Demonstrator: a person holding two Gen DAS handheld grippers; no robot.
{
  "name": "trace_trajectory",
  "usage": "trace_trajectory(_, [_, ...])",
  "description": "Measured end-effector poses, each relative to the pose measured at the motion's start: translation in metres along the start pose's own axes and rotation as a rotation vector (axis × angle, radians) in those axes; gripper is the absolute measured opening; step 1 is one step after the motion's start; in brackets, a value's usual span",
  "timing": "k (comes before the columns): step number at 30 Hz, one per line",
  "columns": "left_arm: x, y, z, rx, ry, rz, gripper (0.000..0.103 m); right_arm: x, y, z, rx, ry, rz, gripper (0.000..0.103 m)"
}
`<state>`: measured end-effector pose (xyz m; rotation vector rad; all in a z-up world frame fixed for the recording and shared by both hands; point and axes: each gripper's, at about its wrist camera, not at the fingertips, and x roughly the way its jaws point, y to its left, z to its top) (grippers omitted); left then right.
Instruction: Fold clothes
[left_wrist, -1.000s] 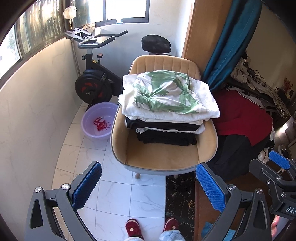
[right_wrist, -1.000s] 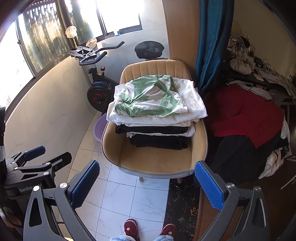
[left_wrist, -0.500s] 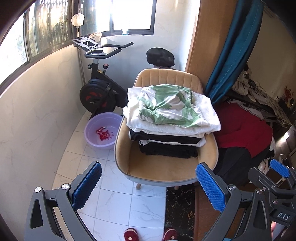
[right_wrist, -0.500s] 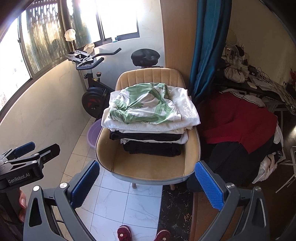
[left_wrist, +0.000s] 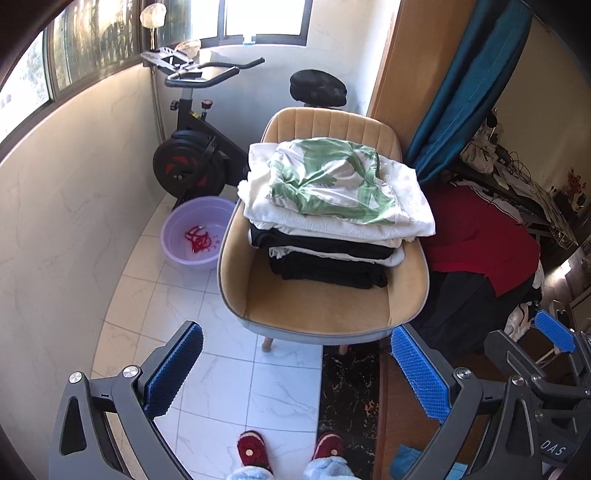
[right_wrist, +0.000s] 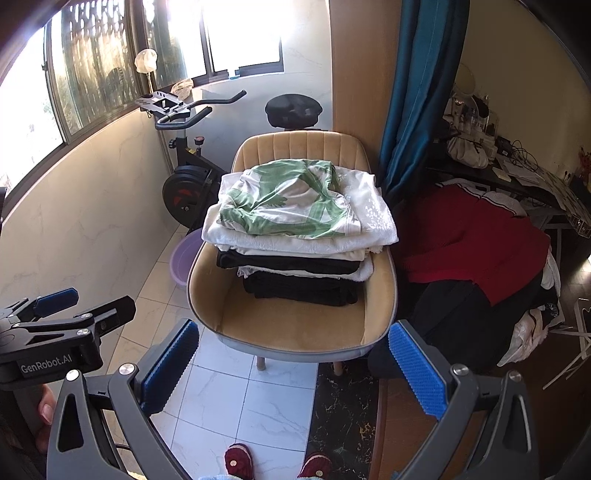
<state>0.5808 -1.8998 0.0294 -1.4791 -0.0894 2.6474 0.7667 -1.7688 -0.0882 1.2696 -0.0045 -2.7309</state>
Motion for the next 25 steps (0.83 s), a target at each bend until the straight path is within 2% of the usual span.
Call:
trace_trajectory(5, [0.008,-0.001,-0.006,0.005,0.046,0.027,0.102,0.007,-0.003,-0.005,0.019,0.041,0.005,0.103])
trace_trajectory(9, [0.001,-0.002,-0.003,0.03,0.02,0.059,0.102,0.009,-0.005,-0.002,0.039,0.047,0.004,0.103])
trace_trajectory(16, [0.006,-0.006,-0.002,0.046,0.044,0.049,0.102,0.011,-0.003,-0.006,0.027,0.065,0.006,0.103])
trace_trajectory(25, [0.006,-0.017,-0.003,0.082,0.028,0.062,0.102,0.015,-0.006,-0.003,0.03,0.071,-0.003,0.103])
